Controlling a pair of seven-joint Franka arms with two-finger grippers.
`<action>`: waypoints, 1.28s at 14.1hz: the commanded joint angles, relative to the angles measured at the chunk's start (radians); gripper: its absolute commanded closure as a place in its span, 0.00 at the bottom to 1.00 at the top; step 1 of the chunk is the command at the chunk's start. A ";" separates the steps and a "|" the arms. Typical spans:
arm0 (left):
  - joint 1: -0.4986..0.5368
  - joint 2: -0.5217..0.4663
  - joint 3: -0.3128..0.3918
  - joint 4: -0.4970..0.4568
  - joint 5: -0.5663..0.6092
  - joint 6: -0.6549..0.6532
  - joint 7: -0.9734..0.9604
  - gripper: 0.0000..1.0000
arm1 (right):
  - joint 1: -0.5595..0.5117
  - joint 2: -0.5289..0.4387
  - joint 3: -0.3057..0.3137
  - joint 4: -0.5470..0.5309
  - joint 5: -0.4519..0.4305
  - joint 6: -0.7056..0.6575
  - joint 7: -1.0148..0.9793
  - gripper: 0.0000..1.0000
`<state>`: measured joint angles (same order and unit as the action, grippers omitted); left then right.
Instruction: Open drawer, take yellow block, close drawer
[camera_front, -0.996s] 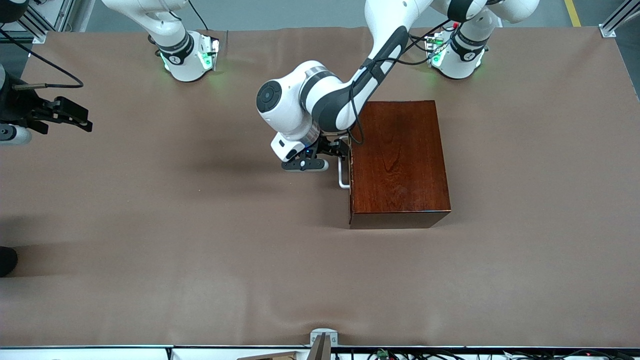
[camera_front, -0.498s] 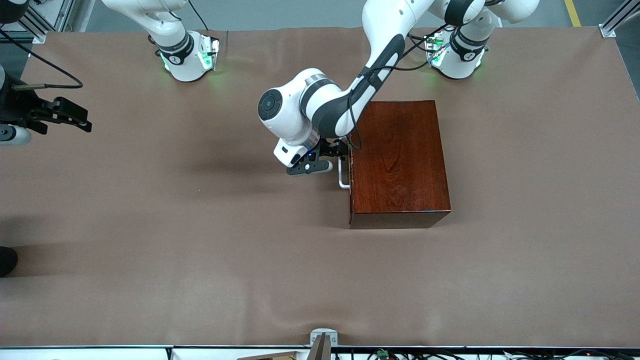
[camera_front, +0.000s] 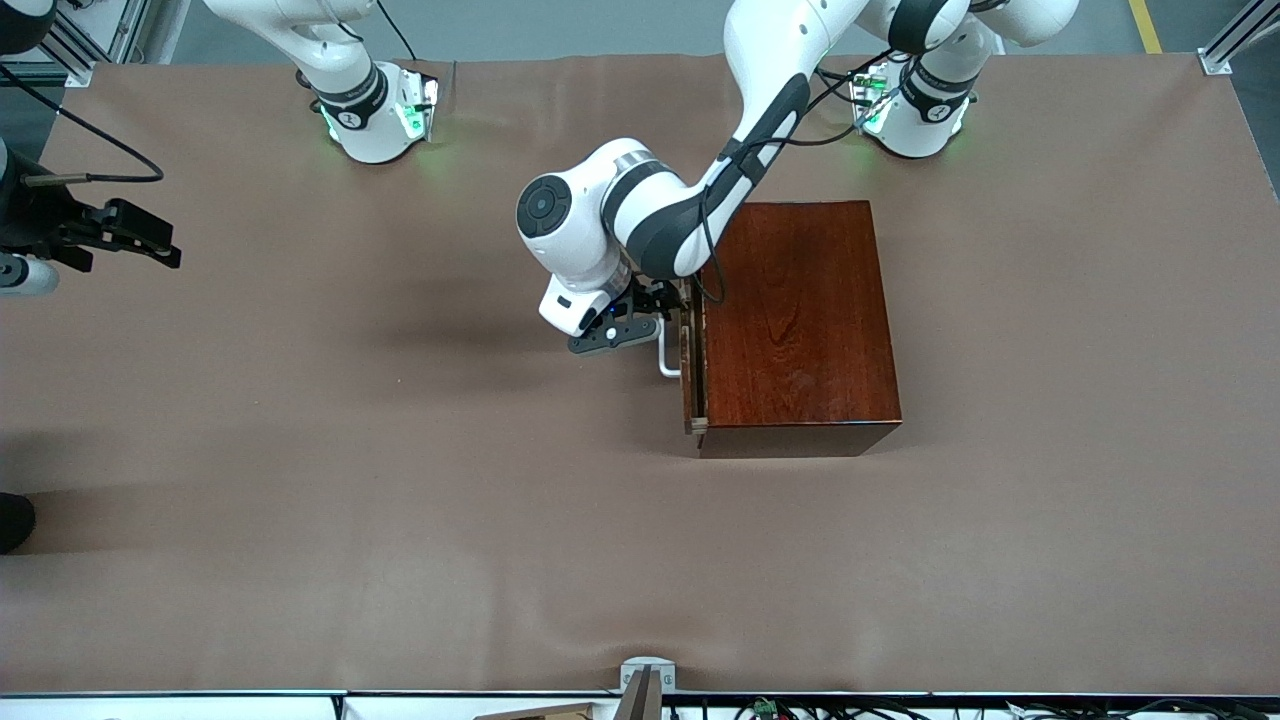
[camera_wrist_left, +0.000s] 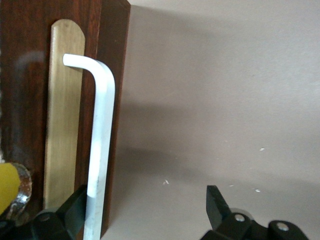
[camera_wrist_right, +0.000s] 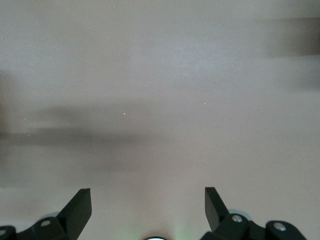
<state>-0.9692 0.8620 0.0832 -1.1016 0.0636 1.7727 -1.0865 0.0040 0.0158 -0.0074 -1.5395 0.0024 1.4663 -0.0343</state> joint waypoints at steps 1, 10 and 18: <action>-0.019 0.038 -0.009 0.034 -0.060 0.108 -0.076 0.00 | -0.018 0.015 0.009 0.012 -0.009 0.000 -0.004 0.00; -0.019 0.042 -0.034 0.040 -0.148 0.384 -0.191 0.00 | -0.021 0.064 0.014 0.018 0.011 0.045 0.147 0.00; -0.023 -0.011 -0.031 0.026 -0.143 0.453 -0.274 0.00 | -0.009 0.127 0.027 0.016 0.145 0.045 0.391 0.00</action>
<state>-0.9845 0.8667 0.0463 -1.0827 -0.0553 2.1883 -1.3138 -0.0014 0.1203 0.0187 -1.5381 0.1170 1.5141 0.3052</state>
